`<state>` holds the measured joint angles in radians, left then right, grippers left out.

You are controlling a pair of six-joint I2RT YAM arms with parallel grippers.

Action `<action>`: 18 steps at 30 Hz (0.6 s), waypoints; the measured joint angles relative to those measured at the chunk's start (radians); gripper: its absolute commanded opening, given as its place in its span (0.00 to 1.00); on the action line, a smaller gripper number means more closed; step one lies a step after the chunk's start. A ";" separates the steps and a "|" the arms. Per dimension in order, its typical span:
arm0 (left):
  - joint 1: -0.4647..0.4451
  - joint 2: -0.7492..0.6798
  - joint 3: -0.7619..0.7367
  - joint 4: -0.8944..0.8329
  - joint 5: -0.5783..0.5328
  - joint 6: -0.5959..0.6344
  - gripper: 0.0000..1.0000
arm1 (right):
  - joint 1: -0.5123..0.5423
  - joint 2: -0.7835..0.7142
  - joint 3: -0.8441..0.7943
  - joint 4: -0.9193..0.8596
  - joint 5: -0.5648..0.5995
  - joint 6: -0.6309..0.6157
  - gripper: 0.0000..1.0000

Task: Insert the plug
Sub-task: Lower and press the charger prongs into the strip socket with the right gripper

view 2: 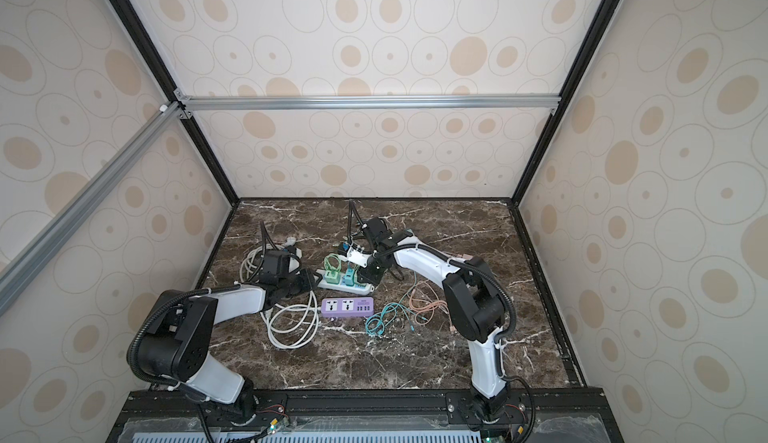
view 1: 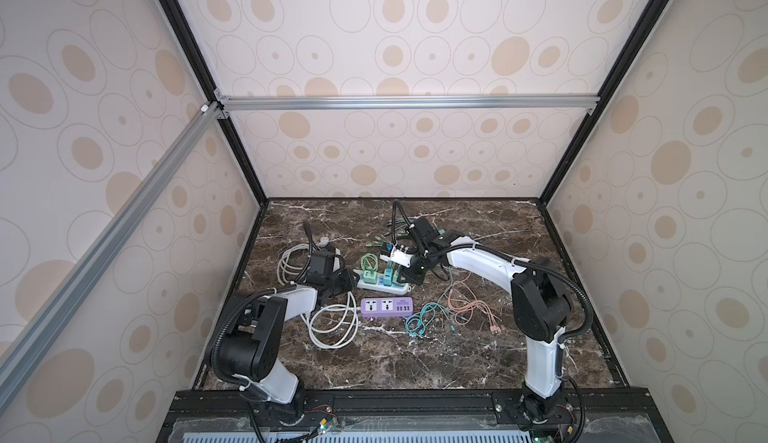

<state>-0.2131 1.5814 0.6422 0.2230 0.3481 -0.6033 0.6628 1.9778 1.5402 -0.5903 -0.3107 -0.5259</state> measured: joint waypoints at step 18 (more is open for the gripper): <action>0.009 0.045 0.032 0.000 0.003 0.015 0.42 | 0.019 0.017 0.022 -0.027 0.047 -0.053 0.00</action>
<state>-0.2039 1.6268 0.6739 0.2226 0.3508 -0.5880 0.6815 1.9945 1.5623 -0.6170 -0.2634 -0.5789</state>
